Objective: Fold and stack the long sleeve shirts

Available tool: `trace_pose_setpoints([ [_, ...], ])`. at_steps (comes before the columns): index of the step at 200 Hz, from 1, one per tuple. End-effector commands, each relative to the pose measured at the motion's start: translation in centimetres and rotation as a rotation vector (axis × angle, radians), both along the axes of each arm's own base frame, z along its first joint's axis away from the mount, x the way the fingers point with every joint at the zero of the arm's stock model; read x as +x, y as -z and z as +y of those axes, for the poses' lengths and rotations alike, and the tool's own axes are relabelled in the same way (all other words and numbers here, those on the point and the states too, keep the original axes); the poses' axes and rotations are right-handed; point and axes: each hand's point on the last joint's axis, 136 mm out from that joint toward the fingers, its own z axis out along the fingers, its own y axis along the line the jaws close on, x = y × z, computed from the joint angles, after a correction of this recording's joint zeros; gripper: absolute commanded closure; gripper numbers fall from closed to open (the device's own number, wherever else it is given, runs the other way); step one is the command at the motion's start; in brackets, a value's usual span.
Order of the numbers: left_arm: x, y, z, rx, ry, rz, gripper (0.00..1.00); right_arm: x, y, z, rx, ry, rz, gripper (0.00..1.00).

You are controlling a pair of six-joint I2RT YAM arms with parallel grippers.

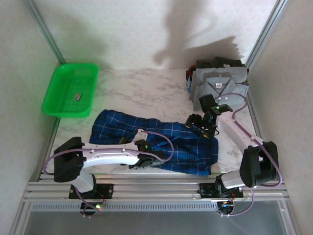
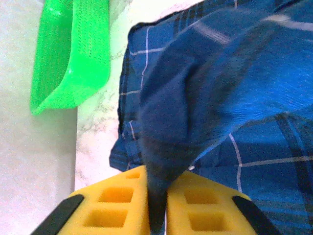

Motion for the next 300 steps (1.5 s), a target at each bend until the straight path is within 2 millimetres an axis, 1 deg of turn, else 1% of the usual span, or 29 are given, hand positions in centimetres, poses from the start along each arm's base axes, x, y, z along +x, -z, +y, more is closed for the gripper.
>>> trace_pose_setpoints([
  [1,-0.8,-0.7,1.0,-0.075,-0.040,-0.003,0.63,-0.2,1.3,-0.2,-0.048,-0.051,0.037,0.14],
  [15,-1.0,-1.0,1.5,-0.155,-0.091,-0.003,0.47,-0.9,2.5,-0.8,-0.084,-0.055,0.068,0.21],
  [17,-1.0,-1.1,1.5,-0.173,-0.099,-0.007,0.43,-1.0,2.5,-1.0,-0.090,-0.055,0.070,0.21],
  [23,-1.2,-1.8,1.5,-0.254,-0.127,-0.027,0.28,-1.4,2.9,-1.4,-0.109,-0.052,0.079,0.23],
  [29,-1.4,-2.4,1.5,-0.337,-0.160,-0.044,0.17,-1.9,3.2,-1.8,-0.126,-0.051,0.086,0.24],
  [34,-1.6,-3.0,1.3,-0.417,-0.190,-0.054,0.11,-2.2,3.4,-2.1,-0.139,-0.051,0.088,0.25],
  [52,-2.3,-4.4,0.5,-0.697,-0.257,-0.030,0.03,-3.5,3.9,-3.1,-0.176,-0.047,0.100,0.30],
  [62,-2.7,-4.9,-0.2,-0.881,-0.294,-0.002,0.03,-4.1,4.1,-3.5,-0.186,-0.045,0.102,0.32],
  [68,-2.9,-5.0,-0.2,-0.983,-0.332,0.014,0.02,-4.4,4.2,-3.7,-0.192,-0.044,0.103,0.33],
  [85,-3.8,-4.4,1.1,-1.261,-0.503,0.033,0.00,-5.1,4.8,-4.2,-0.211,-0.049,0.119,0.35],
  [88,-3.8,-4.4,1.1,-1.322,-0.528,0.037,0.00,-5.2,4.9,-4.3,-0.215,-0.050,0.121,0.35],
  [91,-3.9,-3.8,1.2,-1.364,-0.559,0.046,0.01,-5.3,5.0,-4.4,-0.220,-0.051,0.124,0.36],
  [98,-3.9,-4.0,0.9,-1.520,-0.599,0.056,0.00,-5.5,5.3,-4.6,-0.227,-0.048,0.132,0.36],
  [103,-4.0,-3.7,0.8,-1.601,-0.625,0.066,0.01,-5.6,5.4,-4.6,-0.225,-0.047,0.131,0.36],
  [112,-3.7,-3.5,0.5,-1.723,-0.634,0.070,0.00,-5.8,5.6,-4.6,-0.223,-0.047,0.132,0.35],
  [117,-3.6,-3.2,0.6,-1.752,-0.637,0.063,0.01,-5.8,5.7,-4.6,-0.221,-0.044,0.130,0.35],
  [129,-3.8,-2.2,1.5,-1.706,-0.670,0.049,0.02,-5.8,5.7,-4.5,-0.215,-0.043,0.124,0.33],
  [147,-3.9,-1.0,2.9,-1.514,-0.702,0.036,0.03,-5.7,5.4,-4.4,-0.207,-0.046,0.114,0.32],
  [159,-3.2,-0.8,2.7,-1.402,-0.687,0.050,0.03,-5.5,5.0,-4.3,-0.205,-0.052,0.102,0.30],
  [167,-2.8,-0.3,2.9,-1.318,-0.692,0.059,0.03,-5.3,4.7,-4.2,-0.200,-0.057,0.091,0.28],
  [184,-2.0,1.5,3.8,-1.188,-0.721,0.087,0.06,-5.0,3.9,-3.9,-0.185,-0.066,0.067,0.23],
  [201,-0.8,3.0,4.6,-1.140,-0.725,0.102,0.09,-4.8,2.7,-3.3,-0.144,-0.088,0.027,0.16],
  [211,0.1,3.3,5.2,-1.117,-0.725,0.098,0.13,-4.6,1.9,-2.8,-0.115,-0.103,-0.006,0.14],
  [224,1.6,3.1,4.5,-1.121,-0.663,0.120,0.18,-4.7,0.7,-2.4,-0.083,-0.112,-0.044,0.12],
  [234,2.5,3.2,3.9,-1.093,-0.622,0.151,0.20,-4.8,-0.2,-2.2,-0.060,-0.112,-0.071,0.11],
  [259,3.1,4.6,4.0,-0.938,-0.584,0.230,0.22,-5.3,-1.5,-2.0,-0.029,-0.111,-0.099,0.10],
  [270,3.3,5.3,4.2,-0.920,-0.582,0.248,0.23,-5.6,-1.9,-2.1,-0.028,-0.114,-0.101,0.10],
  [282,3.5,6.0,4.9,-0.898,-0.597,0.249,0.24,-5.7,-2.3,-2.0,-0.022,-0.120,-0.108,0.09],
  [300,4.4,6.2,5.4,-0.888,-0.593,0.231,0.27,-5.8,-2.8,-1.8,-0.008,-0.129,-0.119,0.09],
])
